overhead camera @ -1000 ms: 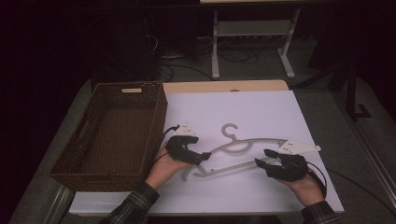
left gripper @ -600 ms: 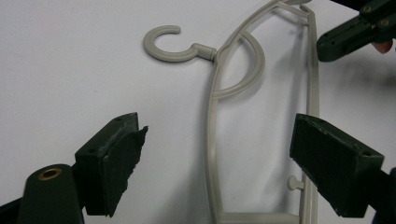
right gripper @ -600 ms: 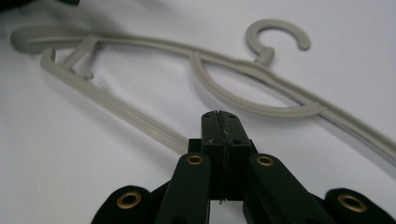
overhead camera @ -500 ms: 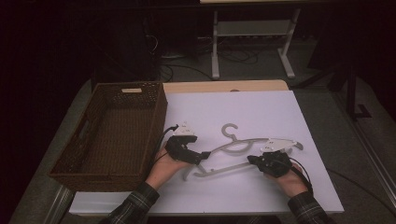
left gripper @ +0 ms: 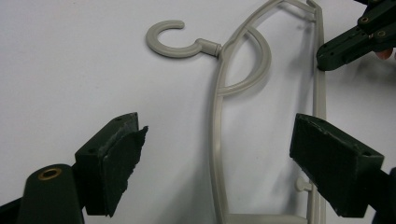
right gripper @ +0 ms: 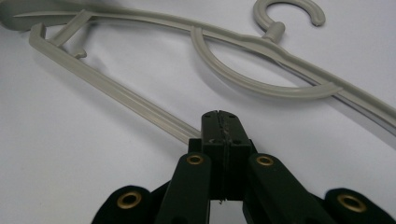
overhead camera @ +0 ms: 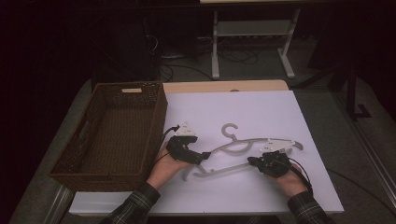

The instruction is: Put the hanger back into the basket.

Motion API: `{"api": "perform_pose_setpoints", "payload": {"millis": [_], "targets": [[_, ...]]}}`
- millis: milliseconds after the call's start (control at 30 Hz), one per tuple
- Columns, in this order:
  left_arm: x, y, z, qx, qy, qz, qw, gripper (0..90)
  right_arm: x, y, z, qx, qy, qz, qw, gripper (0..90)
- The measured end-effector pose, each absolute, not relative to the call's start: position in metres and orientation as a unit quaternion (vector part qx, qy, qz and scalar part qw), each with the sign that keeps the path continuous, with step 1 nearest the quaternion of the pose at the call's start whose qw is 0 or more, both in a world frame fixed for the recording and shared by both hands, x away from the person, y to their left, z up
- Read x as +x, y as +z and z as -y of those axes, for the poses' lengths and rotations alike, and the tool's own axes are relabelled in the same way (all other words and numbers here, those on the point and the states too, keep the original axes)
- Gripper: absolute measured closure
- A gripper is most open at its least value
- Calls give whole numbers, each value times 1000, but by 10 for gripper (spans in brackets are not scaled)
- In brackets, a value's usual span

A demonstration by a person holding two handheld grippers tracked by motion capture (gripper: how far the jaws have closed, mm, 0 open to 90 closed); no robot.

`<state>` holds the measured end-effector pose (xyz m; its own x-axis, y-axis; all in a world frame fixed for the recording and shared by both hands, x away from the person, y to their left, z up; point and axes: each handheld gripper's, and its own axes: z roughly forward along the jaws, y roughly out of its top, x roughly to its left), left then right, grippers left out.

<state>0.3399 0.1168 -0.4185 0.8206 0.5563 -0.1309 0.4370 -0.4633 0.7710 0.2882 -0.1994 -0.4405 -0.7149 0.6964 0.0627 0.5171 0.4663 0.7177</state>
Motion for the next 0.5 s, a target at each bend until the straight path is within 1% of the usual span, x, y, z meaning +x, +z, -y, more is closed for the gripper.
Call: {"api": "perform_pose_setpoints", "payload": {"millis": [500], "targets": [[343,-421,-110,854,70,-286,428,167,291,-446,199,366,362,-850,111,896]]}}
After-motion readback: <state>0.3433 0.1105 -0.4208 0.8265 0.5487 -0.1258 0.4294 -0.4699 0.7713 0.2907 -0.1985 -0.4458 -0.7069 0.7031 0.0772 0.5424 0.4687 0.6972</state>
